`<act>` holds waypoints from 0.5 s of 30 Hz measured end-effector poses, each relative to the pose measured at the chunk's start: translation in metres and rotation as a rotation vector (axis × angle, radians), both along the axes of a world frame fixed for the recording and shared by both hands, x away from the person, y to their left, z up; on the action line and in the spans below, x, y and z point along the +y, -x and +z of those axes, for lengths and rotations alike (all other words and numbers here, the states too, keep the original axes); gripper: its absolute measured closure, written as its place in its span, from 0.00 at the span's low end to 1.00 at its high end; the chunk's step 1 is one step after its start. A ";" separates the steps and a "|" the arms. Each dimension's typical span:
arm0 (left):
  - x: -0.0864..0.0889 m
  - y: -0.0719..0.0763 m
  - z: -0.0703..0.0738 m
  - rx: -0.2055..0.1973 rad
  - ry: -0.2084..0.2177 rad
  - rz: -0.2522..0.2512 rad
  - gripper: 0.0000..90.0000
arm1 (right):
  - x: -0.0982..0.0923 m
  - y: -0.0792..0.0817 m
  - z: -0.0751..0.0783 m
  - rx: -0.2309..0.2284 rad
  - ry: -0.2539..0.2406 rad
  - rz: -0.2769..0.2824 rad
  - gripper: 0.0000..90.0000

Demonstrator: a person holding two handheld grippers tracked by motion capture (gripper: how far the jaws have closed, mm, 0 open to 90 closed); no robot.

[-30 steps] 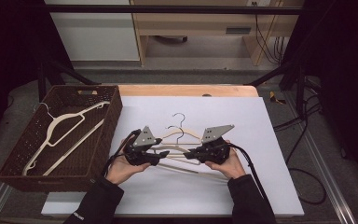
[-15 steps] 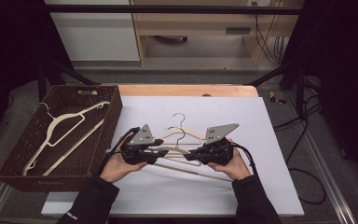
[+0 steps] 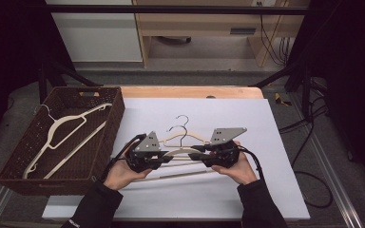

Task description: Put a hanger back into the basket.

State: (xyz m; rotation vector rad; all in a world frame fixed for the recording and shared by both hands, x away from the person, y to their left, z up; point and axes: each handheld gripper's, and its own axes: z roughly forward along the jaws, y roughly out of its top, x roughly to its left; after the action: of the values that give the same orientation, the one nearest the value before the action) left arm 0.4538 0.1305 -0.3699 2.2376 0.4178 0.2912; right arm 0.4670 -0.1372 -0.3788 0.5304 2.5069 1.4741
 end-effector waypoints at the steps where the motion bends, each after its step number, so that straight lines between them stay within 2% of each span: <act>1: 0.000 0.000 0.000 -0.001 -0.010 -0.004 0.92 | 0.000 0.000 -0.001 -0.014 0.000 -0.016 0.70; 2: -0.002 0.002 -0.001 0.009 0.015 0.004 0.93 | -0.001 0.000 -0.002 -0.020 -0.008 -0.032 0.68; 5: -0.004 0.005 -0.001 0.020 0.038 0.012 0.95 | -0.004 0.000 -0.002 -0.047 -0.036 -0.079 0.59; 8: -0.002 0.004 0.001 0.012 0.041 0.053 0.96 | -0.012 0.003 0.000 -0.082 -0.073 -0.129 0.50; 10: 0.001 0.003 0.001 0.020 0.071 0.085 0.96 | -0.021 0.007 0.002 -0.097 -0.102 -0.164 0.47; 13: 0.008 0.003 0.005 0.007 0.098 0.126 0.96 | -0.036 0.014 0.003 -0.107 -0.143 -0.218 0.41; 15: 0.011 0.003 0.010 -0.008 0.102 0.147 0.96 | -0.045 0.018 0.001 -0.107 -0.146 -0.259 0.37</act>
State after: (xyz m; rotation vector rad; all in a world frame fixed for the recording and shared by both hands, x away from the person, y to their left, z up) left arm 0.4511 0.1418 -0.3599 2.1092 0.5810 0.3480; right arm 0.4486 -0.1824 -0.3781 0.7466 2.1666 1.5459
